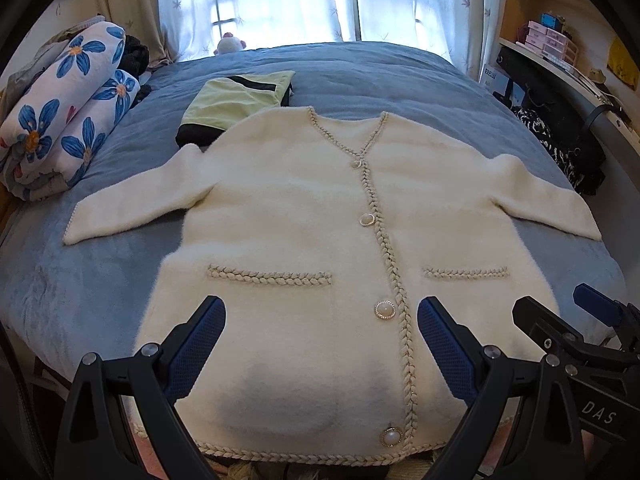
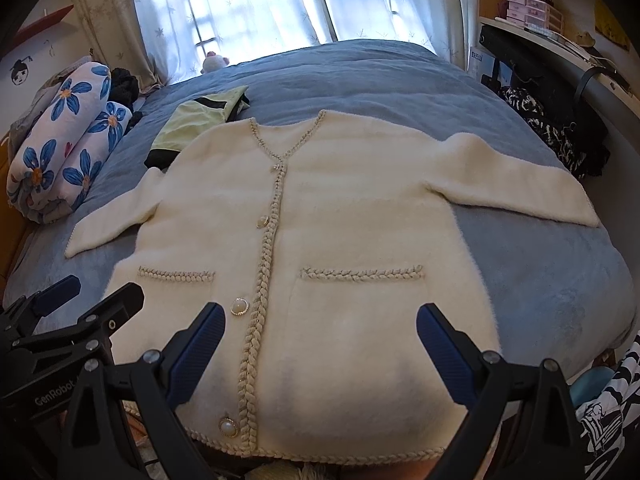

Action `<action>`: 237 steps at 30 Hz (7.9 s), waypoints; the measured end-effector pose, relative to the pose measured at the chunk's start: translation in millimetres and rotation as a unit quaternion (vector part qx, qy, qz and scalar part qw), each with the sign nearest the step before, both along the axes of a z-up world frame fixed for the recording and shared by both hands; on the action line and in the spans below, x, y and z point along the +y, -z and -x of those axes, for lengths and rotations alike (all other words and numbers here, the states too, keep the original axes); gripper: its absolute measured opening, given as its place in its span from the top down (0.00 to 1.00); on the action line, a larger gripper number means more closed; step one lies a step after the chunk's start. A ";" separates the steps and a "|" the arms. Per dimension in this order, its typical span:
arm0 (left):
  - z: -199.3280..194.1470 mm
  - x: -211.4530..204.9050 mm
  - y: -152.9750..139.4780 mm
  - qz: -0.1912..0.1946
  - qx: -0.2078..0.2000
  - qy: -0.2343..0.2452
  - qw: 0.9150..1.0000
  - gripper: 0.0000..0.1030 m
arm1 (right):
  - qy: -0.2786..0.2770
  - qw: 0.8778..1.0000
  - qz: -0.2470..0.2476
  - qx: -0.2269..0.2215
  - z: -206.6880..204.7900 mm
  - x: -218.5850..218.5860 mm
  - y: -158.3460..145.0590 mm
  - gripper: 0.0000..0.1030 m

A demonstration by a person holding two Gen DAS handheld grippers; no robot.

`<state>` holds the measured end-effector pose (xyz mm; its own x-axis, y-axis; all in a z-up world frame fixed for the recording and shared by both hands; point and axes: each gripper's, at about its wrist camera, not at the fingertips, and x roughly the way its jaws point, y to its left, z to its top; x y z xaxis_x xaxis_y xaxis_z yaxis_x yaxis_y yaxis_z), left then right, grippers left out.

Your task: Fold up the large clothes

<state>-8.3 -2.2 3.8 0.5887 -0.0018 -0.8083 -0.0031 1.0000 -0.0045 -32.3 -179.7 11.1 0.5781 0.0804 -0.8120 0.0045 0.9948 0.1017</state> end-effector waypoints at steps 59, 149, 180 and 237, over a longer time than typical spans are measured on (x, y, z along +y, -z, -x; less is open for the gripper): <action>-43.0 -50.0 -12.2 -0.041 -0.025 0.051 0.998 0.07 | 0.056 0.996 -0.063 -0.024 -25.0 -65.3 -1.2 0.06; -179.6 -50.3 89.8 0.042 0.019 0.013 0.999 0.07 | 0.025 0.984 -0.158 0.074 -129.8 -88.9 135.8 0.71; -211.1 -181.2 69.2 -0.001 -0.052 0.140 0.989 0.86 | 0.149 0.978 -0.145 0.018 -92.0 -165.5 104.5 0.63; -292.8 2.1 52.0 0.029 -0.070 0.104 0.992 0.87 | 0.076 0.996 -0.030 0.035 -155.6 -116.6 92.9 0.26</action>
<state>284.6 -0.1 -48.2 0.6767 -0.1793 -0.7141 0.2074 0.9770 -0.0488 123.4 -296.3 -81.8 0.5298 0.0464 -0.8468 0.1635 0.9742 0.1557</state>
